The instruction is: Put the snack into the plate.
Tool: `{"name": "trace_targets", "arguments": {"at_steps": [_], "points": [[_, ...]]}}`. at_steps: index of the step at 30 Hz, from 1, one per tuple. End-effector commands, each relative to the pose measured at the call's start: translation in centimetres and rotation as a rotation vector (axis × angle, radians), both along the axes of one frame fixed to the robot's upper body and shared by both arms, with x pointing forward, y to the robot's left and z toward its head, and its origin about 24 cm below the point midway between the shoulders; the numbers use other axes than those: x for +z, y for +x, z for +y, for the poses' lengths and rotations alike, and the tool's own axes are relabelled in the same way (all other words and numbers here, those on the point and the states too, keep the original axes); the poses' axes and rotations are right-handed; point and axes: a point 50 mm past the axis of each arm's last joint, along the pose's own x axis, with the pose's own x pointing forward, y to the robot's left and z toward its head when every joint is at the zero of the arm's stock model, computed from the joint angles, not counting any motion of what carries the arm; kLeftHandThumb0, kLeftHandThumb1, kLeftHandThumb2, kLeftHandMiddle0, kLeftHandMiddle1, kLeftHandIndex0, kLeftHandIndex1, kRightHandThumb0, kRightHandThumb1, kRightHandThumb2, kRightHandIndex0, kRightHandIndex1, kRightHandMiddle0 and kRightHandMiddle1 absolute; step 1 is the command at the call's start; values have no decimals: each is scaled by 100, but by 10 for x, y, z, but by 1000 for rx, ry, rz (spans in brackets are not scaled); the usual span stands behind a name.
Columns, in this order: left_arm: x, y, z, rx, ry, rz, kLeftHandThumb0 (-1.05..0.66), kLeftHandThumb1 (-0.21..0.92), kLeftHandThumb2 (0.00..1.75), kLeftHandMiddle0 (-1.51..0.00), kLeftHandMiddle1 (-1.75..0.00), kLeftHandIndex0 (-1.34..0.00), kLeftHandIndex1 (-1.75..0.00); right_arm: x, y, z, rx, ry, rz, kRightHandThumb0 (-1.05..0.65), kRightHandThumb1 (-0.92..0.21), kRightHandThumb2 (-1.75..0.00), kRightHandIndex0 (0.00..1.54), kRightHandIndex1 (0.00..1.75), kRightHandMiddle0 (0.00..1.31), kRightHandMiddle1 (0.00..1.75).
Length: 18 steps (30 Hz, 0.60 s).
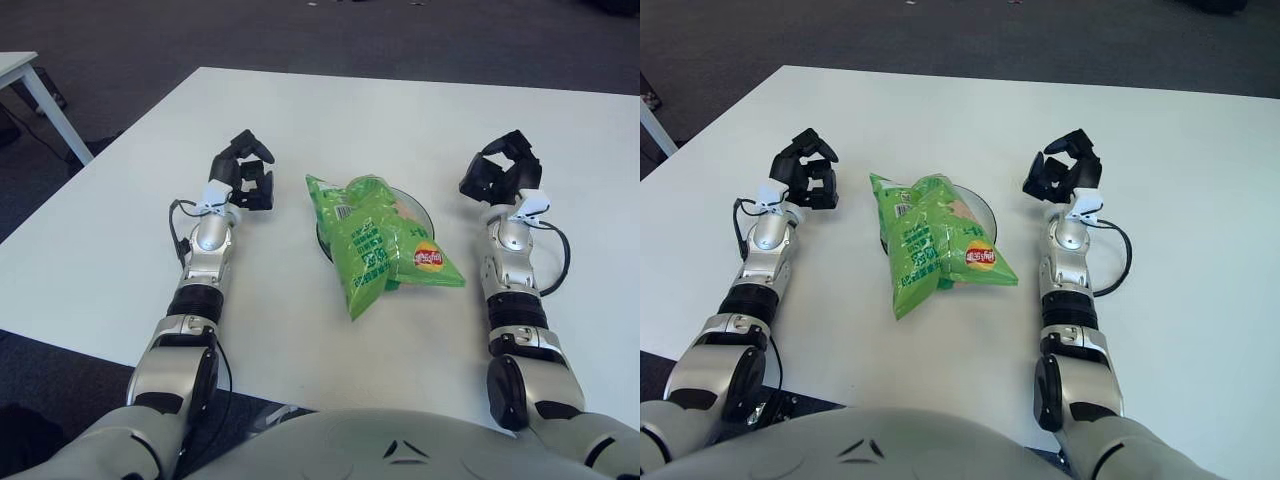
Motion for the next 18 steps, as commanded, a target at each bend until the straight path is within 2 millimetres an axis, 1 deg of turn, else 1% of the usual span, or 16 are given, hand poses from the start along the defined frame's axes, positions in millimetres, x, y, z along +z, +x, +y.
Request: {"name": "trace_targets", "arguments": {"at_steps": [1,5,10,18], "points": [[-75,-40,-9,4,-67,278,-46,36,126,-121,-175,-58,-175,-52,-23,10,-4,30,141,-51,-26,-140,131,175,67,175],[-75,-40,-9,4,-68,267,-46,36,125,-122,-175,-57,-175,-56,-21,8,-10,31,179,-52,-24,-142,131,175,68,175],[-76,-40,-9,-6,-59,273,-46,36,126,-122,-175,-57,-175,-62,-14,6,1,145,292,-52,-23,-143,131,175,69,175],[-77,-40,-9,-31,-60,287,-46,37,124,-121,-175,-56,-175,-61,-10,4,-13,212,352,-52,-24,-143,131,175,69,175]]}}
